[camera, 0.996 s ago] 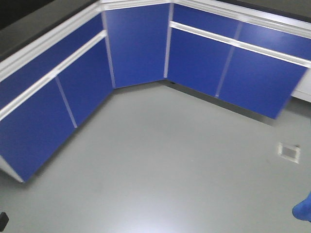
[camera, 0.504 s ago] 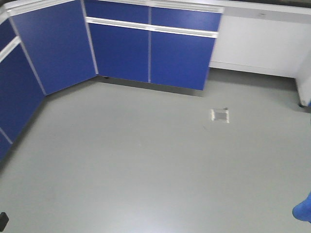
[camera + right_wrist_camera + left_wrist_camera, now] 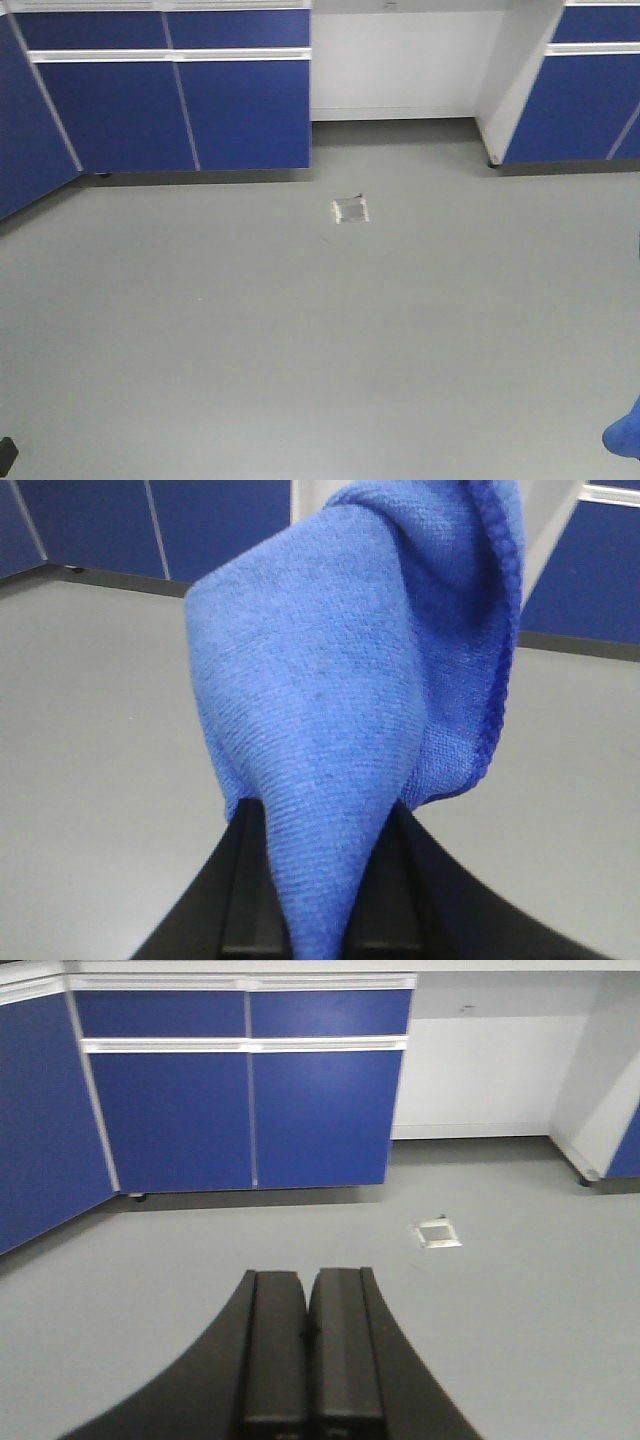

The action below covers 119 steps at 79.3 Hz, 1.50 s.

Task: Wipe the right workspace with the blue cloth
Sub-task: 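Drive the base to another bench holding the cloth in the right gripper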

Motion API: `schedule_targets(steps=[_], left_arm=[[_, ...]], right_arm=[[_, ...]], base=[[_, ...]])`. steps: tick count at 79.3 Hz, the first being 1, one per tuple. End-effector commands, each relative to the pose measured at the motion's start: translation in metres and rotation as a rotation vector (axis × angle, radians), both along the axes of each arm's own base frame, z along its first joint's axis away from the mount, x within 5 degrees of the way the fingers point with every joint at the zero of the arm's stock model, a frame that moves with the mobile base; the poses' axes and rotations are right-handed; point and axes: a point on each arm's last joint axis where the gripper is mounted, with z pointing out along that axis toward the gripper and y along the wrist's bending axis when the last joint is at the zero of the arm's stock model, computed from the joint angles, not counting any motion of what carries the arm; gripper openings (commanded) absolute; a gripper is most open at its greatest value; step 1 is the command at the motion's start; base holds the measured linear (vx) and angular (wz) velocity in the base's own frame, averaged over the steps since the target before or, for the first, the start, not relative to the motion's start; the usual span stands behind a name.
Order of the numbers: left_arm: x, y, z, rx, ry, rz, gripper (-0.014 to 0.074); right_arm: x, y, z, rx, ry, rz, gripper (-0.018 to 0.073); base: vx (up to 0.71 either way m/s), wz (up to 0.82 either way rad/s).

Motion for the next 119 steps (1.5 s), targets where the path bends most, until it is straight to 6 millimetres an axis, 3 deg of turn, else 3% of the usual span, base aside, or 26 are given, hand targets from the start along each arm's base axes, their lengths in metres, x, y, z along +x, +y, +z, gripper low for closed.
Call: schedule_targets(steps=[1, 74, 119], left_arm=[[0.0008, -0.0007, 0.0165, -0.009, -0.12, -0.01, -0.0006], [0.0008, -0.0007, 0.0165, -0.009, -0.12, -0.01, -0.0006], [0.0008, -0.0007, 0.0165, -0.009, -0.12, -0.01, -0.0006]], right_arm=[[0.0038, -0.0002, 0.0133, 0.011, -0.091, -0.009, -0.0003], [0.0037, -0.0001, 0.0131, 0.012, -0.089, -0.008, -0.0003], [0.0035, 0.0001, 0.0128, 0.013, -0.084, -0.007, -0.0003]], base=[[-0.04, -0.4], [0.12, -0.47], [0.33, -0.06]])
